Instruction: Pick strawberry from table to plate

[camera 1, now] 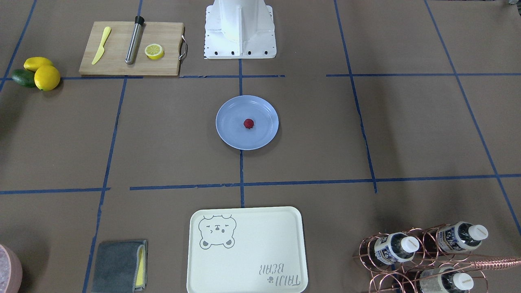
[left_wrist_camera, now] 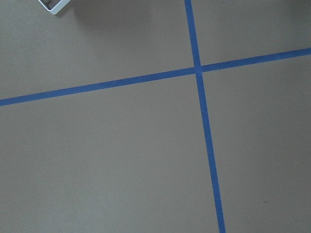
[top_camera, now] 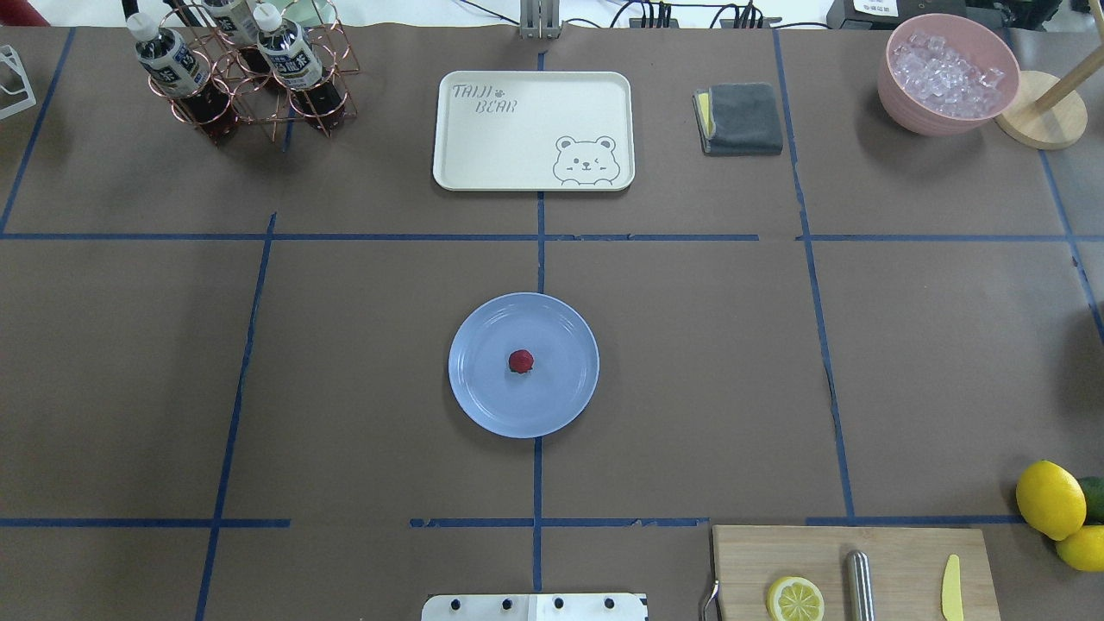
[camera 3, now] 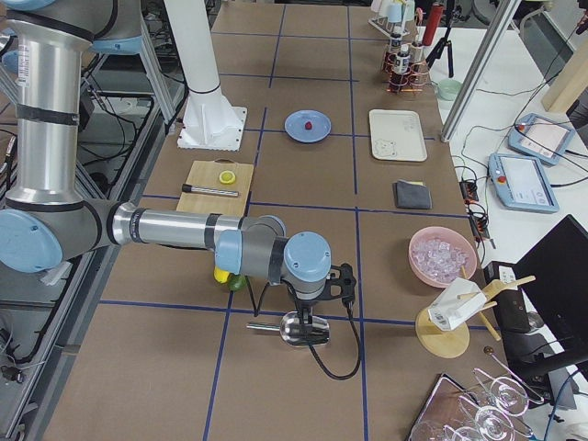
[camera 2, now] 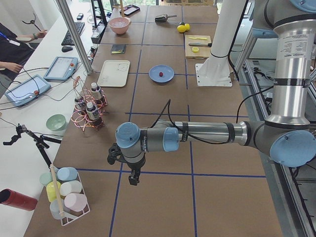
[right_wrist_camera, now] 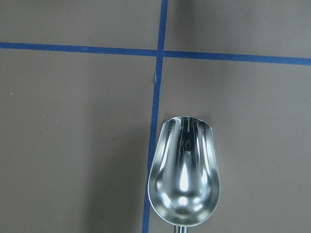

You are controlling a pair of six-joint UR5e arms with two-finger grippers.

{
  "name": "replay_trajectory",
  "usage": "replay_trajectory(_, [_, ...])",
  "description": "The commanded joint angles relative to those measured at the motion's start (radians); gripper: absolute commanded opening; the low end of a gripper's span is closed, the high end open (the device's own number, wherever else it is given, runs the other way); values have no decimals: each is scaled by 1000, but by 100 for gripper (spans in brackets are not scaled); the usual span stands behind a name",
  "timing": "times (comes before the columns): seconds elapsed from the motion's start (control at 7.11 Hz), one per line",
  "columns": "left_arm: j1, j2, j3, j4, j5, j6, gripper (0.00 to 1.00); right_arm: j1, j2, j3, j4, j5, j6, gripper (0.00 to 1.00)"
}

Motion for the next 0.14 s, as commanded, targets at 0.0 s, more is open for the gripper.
replay_trajectory(0.0, [0, -1, -1, 0, 0, 0, 100, 0, 4, 0, 0, 0, 0, 100])
